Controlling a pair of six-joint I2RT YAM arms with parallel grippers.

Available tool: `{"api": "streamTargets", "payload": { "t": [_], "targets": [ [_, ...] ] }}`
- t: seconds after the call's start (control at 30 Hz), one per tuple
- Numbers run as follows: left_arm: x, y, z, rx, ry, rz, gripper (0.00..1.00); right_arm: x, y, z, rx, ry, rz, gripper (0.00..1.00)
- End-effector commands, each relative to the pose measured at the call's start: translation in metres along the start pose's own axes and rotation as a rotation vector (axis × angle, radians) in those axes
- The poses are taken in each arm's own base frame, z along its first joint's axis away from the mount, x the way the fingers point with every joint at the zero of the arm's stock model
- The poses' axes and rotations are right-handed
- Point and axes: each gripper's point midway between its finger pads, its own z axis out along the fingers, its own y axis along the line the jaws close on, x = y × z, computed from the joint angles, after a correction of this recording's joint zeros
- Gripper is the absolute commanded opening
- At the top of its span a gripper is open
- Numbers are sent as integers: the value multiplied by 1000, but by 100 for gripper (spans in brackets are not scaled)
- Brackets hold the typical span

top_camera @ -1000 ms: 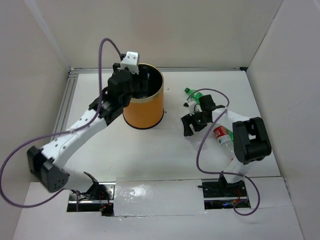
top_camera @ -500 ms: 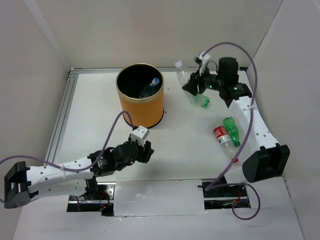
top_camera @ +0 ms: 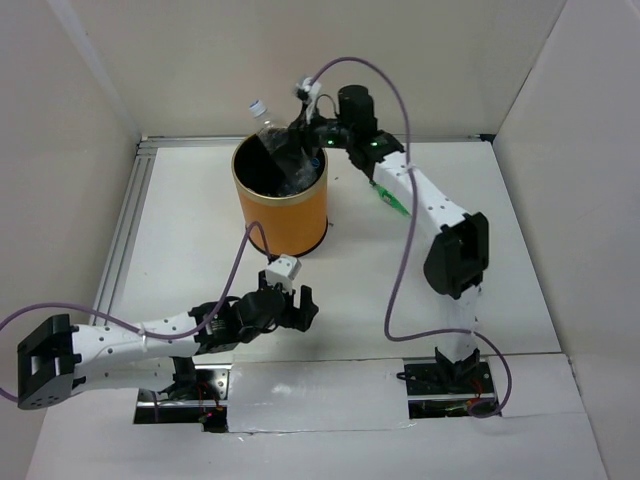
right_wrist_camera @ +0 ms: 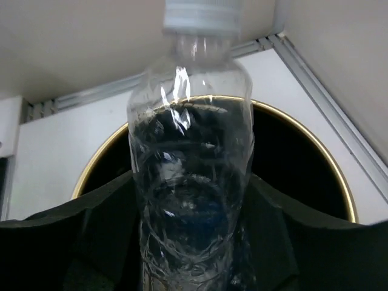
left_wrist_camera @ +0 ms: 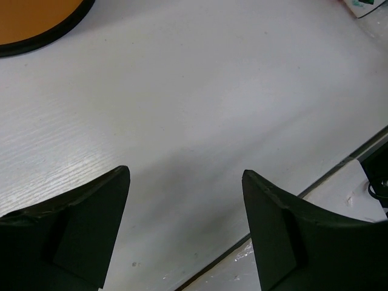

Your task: Put the plastic bottles in the bin

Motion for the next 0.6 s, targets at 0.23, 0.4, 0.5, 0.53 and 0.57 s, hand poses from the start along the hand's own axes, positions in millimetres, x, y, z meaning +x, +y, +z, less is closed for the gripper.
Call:
{"api": "streamTargets", "payload": {
  "t": [0.23, 0.4, 0.5, 0.53, 0.57],
  "targets": [
    [-33, -60, 22, 165, -68, -29, 92, -61, -46, -30, 288, -70, -97, 100],
    [-43, -95, 42, 249, -46, -66, 91, 14, -128, -122, 574, 226, -133, 100],
    [-36, -104, 52, 264, -9, -47, 89, 88, -150, -158, 601, 462, -84, 99],
    [-35, -106, 51, 275, -2, -45, 89, 103, -157, -168, 597, 522, -109, 94],
    [-33, -106, 53, 274, -2, -36, 89, 122, -167, -182, 615, 575, -92, 90]
  ]
}}
